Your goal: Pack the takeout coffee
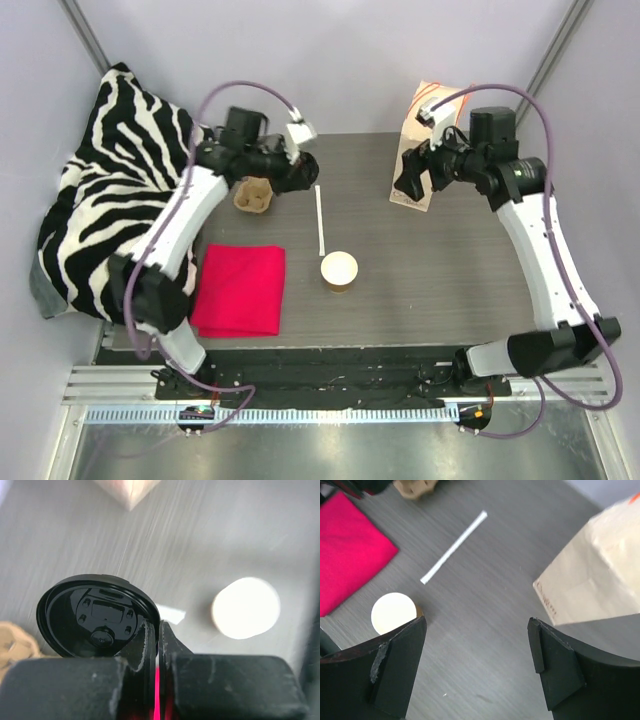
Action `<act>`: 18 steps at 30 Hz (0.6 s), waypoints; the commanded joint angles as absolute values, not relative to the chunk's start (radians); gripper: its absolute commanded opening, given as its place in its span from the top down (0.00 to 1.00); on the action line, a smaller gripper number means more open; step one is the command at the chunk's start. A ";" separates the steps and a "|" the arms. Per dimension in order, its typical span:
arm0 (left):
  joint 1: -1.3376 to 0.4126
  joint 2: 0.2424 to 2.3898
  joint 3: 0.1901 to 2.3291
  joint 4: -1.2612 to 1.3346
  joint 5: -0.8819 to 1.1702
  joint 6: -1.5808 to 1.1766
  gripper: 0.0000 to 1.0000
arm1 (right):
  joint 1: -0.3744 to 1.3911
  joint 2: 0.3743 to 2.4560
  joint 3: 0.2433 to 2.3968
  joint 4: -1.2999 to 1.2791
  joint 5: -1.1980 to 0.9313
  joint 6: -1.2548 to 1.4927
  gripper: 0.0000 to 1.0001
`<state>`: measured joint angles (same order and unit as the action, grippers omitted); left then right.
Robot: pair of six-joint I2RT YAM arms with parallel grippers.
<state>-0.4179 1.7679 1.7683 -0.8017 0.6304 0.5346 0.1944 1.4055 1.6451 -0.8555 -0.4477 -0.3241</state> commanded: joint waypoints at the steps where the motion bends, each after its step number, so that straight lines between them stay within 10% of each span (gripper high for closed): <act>1: -0.391 1.632 1.780 -0.783 1.061 0.071 1.00 | 0.195 1.275 1.686 -0.772 -0.566 -0.385 0.09; 12: -0.390 1.456 1.221 1.029 1.232 -1.582 1.00 | 0.215 0.959 1.448 -0.393 -0.768 -0.419 0.18; 18: -0.393 1.483 1.181 1.377 1.209 -1.917 1.00 | 0.256 0.939 1.405 -0.364 -0.831 -0.462 0.29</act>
